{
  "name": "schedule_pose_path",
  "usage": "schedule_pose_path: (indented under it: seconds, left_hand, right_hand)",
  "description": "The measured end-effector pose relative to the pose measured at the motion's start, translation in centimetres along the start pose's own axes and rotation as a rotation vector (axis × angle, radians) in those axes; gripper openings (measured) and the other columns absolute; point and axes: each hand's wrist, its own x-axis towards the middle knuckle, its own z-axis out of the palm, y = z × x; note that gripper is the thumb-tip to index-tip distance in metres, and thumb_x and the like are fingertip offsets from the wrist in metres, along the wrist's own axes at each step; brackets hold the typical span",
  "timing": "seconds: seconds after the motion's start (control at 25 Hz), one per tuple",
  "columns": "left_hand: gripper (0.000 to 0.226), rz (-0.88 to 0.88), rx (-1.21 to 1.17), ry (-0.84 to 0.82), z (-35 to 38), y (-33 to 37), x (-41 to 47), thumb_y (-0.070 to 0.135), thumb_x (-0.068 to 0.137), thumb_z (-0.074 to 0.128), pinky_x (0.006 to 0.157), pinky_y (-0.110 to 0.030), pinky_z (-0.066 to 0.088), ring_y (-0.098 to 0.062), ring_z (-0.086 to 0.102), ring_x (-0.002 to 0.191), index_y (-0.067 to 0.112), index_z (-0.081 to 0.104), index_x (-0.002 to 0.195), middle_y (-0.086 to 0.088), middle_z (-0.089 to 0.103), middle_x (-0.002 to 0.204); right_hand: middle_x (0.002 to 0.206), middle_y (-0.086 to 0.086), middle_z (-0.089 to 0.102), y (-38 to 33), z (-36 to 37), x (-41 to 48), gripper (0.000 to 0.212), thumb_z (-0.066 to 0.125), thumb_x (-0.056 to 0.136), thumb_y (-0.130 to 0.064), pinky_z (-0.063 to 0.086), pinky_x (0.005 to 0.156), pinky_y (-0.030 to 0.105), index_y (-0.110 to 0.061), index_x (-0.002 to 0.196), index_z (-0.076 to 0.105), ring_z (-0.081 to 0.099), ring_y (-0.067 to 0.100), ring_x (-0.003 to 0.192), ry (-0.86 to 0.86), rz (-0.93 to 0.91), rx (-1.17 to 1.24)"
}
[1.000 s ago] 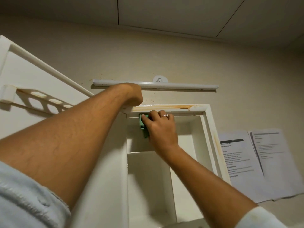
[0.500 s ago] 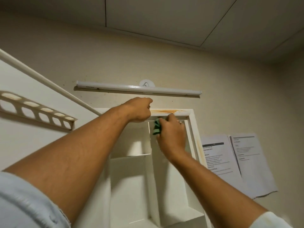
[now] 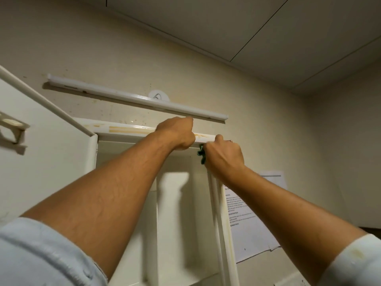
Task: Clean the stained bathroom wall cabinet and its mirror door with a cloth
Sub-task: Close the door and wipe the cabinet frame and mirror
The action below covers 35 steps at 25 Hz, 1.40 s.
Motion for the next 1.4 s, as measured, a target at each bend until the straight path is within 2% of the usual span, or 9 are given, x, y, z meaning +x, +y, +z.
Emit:
schedule_pose_path:
  seconds: [0.28, 0.44, 0.56, 0.68, 0.76, 0.84, 0.96, 1.08, 1.4]
  left_hand:
    - [0.032, -0.008, 0.028, 0.069, 0.7, 0.2, 0.0, 0.015, 0.093, 0.049, 0.073, -0.039, 0.043, -0.026, 0.057, 0.098, 0.017, 0.053, 0.125, -0.002, 0.064, 0.122]
    - [0.033, -0.003, 0.033, 0.057, 0.7, 0.1, -0.3, 0.015, 0.093, 0.049, 0.073, -0.039, 0.043, -0.026, 0.056, 0.095, 0.017, 0.052, 0.127, -0.004, 0.064, 0.116]
    - [0.04, 0.022, 0.031, 0.007, 0.3, -0.1, -0.6, 0.016, 0.094, 0.047, 0.078, -0.04, 0.046, -0.028, 0.057, 0.098, 0.018, 0.049, 0.135, -0.005, 0.063, 0.117]
    - [0.048, 0.035, 0.018, -0.027, -0.2, -0.1, -1.0, 0.017, 0.095, 0.046, 0.084, -0.041, 0.047, -0.027, 0.055, 0.1, 0.019, 0.045, 0.143, -0.006, 0.063, 0.124]
    - [0.049, 0.036, 0.005, -0.023, -0.2, 0.0, -1.2, 0.017, 0.095, 0.047, 0.086, -0.042, 0.048, -0.026, 0.056, 0.101, 0.02, 0.045, 0.144, -0.006, 0.063, 0.124]
    - [0.049, 0.03, -0.002, -0.008, 0.0, 0.0, -1.3, 0.018, 0.096, 0.047, 0.086, -0.041, 0.048, -0.027, 0.058, 0.103, 0.019, 0.044, 0.145, -0.007, 0.063, 0.125]
    - [0.049, 0.024, -0.013, 0.003, 0.0, 0.1, -1.4, 0.019, 0.097, 0.048, 0.092, -0.043, 0.049, -0.028, 0.059, 0.109, 0.018, 0.044, 0.145, -0.007, 0.062, 0.129]
    - [0.045, 0.024, -0.014, 0.022, 0.3, 0.1, -1.2, 0.018, 0.096, 0.047, 0.089, -0.042, 0.048, -0.027, 0.058, 0.101, 0.018, 0.048, 0.141, -0.007, 0.064, 0.122]
    - [0.04, 0.01, -0.003, 0.091, 0.9, 0.0, -1.1, 0.019, 0.096, 0.047, 0.09, -0.044, 0.048, -0.027, 0.058, 0.097, 0.017, 0.052, 0.136, -0.007, 0.065, 0.118]
  right_hand:
    - [0.072, -0.001, 0.05, 0.1, -0.6, 1.1, 0.021, 0.066, 0.093, -0.019, 0.053, 0.061, 0.034, -0.015, 0.114, 0.068, 0.059, 0.021, 0.069, -0.049, 0.053, 0.061]
    - [0.086, 0.0, 0.06, -1.5, 0.9, -3.1, 0.021, 0.068, 0.095, -0.019, 0.059, 0.073, 0.037, -0.015, 0.115, 0.065, 0.063, 0.021, 0.078, -0.094, 0.067, 0.158]
    - [0.094, 0.001, 0.067, -1.9, 1.7, -8.1, 0.018, 0.065, 0.098, -0.022, 0.06, 0.081, 0.037, -0.016, 0.114, 0.062, 0.065, 0.019, 0.083, -0.291, 0.033, 0.191]
    - [0.092, -0.001, 0.066, 0.2, -0.5, -6.0, 0.014, 0.064, 0.098, -0.026, 0.06, 0.083, 0.038, -0.017, 0.109, 0.068, 0.065, 0.017, 0.084, -0.386, 0.081, 0.286]
    - [0.101, 0.001, 0.062, 1.2, -2.4, -3.3, 0.021, 0.065, 0.098, -0.028, 0.059, 0.082, 0.038, -0.02, 0.117, 0.07, 0.062, 0.018, 0.091, -0.224, -0.072, 0.134]
    - [0.114, 0.002, 0.061, 2.0, -3.7, -0.7, 0.029, 0.068, 0.095, -0.032, 0.055, 0.086, 0.039, -0.026, 0.124, 0.069, 0.057, 0.022, 0.102, -0.017, -0.341, -0.13]
    - [0.113, -0.002, 0.066, 1.7, -3.4, 0.7, 0.019, 0.062, 0.098, -0.03, 0.046, 0.087, 0.039, -0.026, 0.112, 0.073, 0.055, 0.024, 0.106, 0.025, -0.636, -0.418]
    - [0.11, 0.001, 0.066, 1.0, -1.0, -0.6, 0.019, 0.059, 0.099, -0.026, 0.044, 0.09, 0.039, -0.019, 0.111, 0.072, 0.055, 0.026, 0.107, -0.03, -0.655, -0.466]
    - [0.103, -0.004, 0.071, 3.2, -0.7, 1.8, 0.016, 0.064, 0.096, -0.027, 0.046, 0.091, 0.038, -0.024, 0.111, 0.069, 0.061, 0.019, 0.097, 0.004, -0.721, -0.427]
